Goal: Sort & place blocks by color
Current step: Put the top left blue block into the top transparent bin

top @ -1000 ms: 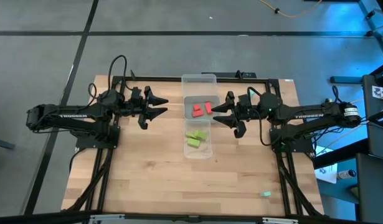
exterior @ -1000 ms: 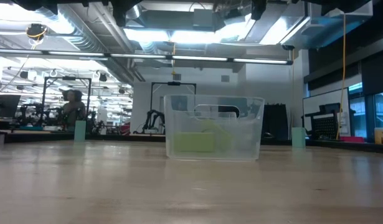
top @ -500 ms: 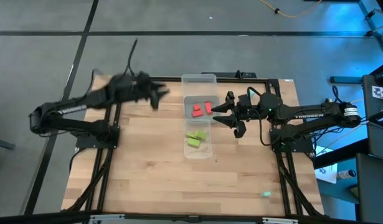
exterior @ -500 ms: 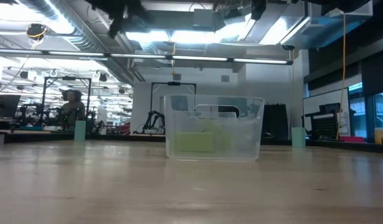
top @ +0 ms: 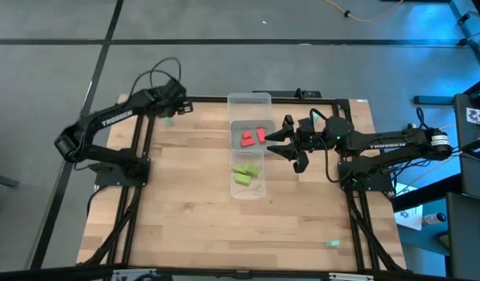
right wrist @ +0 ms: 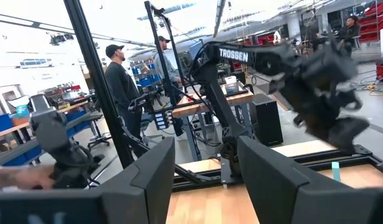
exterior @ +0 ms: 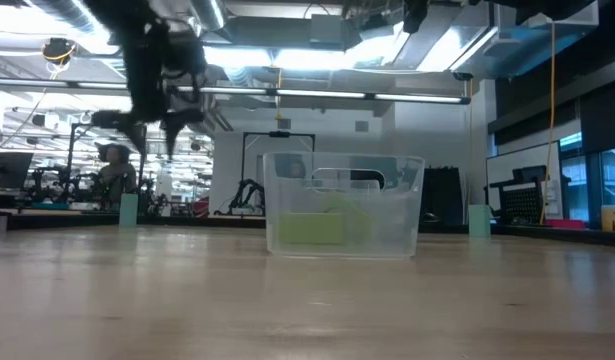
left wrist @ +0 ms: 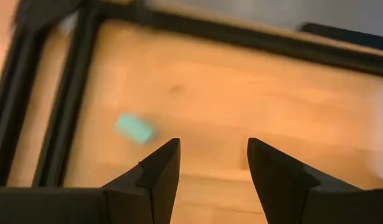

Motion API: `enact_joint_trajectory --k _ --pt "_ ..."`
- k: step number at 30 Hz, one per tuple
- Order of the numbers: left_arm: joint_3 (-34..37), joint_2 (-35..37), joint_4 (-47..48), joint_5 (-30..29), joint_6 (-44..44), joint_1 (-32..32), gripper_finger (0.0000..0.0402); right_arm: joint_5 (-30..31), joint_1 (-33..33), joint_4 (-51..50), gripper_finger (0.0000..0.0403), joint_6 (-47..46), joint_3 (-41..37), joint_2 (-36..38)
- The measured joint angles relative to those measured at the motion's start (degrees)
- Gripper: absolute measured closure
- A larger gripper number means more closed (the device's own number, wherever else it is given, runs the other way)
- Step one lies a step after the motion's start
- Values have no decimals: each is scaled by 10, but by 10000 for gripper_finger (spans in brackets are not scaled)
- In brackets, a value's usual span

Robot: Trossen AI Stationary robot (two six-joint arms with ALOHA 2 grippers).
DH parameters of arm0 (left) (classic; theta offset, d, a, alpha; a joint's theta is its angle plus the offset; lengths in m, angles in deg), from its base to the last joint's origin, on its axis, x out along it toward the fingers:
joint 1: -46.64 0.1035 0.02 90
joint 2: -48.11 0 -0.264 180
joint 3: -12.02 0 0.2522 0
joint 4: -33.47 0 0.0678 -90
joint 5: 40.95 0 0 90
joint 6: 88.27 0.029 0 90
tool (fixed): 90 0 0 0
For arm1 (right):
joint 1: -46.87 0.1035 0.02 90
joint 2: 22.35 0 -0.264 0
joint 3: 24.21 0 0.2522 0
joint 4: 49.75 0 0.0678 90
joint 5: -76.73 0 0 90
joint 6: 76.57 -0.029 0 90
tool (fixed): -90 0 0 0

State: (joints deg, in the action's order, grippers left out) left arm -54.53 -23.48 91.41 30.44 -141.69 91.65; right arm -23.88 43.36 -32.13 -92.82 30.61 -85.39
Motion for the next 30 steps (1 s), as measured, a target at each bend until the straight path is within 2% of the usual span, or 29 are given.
enact_joint_trajectory --k 3,7,13,17,20,30 --pt "41 11 1 -27 -95 -20 221 0 0 -1 224 0 0 0" --pt "79 24 -1 -92 -231 -58 221 0 0 -7 224 0 0 0" --pt "125 24 -10 -113 -390 -70 221 0 0 -11 224 0 0 0" --pt "130 23 -51 -111 -393 -36 221 0 0 -22 224 1 0 0" --pt "131 9 -79 -83 -360 -8 221 -1 0 -32 224 2 0 0" --pt "131 -20 -93 -72 -371 32 222 0 0 -43 224 4 0 0"
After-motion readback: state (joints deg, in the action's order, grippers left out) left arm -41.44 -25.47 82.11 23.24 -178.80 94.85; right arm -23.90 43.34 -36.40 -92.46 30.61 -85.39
